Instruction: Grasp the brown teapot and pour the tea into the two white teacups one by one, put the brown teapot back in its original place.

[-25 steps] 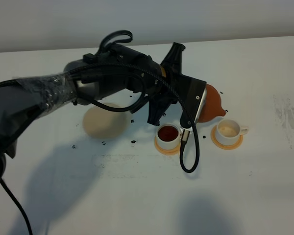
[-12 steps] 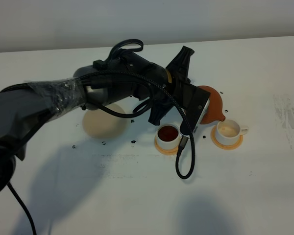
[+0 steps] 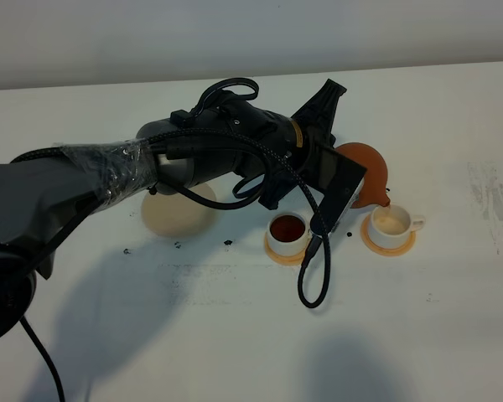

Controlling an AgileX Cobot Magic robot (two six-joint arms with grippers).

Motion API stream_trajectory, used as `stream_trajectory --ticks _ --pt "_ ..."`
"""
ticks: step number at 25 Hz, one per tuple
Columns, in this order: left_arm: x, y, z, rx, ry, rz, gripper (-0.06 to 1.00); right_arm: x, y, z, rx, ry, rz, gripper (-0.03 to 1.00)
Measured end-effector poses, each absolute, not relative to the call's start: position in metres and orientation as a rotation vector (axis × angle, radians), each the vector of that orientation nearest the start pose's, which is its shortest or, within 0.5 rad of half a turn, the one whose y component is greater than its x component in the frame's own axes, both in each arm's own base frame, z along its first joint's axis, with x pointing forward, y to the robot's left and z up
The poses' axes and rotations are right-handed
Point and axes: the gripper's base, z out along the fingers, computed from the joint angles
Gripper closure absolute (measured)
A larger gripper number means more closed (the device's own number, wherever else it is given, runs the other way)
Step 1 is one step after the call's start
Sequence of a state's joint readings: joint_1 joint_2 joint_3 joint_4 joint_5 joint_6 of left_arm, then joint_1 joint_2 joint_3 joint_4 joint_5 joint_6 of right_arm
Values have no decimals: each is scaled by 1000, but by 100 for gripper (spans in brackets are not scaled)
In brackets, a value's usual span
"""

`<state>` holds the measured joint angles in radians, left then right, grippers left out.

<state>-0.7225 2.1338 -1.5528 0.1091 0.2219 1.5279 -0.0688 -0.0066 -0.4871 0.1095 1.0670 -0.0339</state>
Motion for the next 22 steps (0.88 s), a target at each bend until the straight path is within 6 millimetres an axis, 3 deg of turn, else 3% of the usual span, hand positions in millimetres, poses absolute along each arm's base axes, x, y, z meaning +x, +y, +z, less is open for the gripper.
stream_trajectory --ticks 22 --pt "359 -328 186 2206 664 613 83 -4 9 274 31 2052 68 55"
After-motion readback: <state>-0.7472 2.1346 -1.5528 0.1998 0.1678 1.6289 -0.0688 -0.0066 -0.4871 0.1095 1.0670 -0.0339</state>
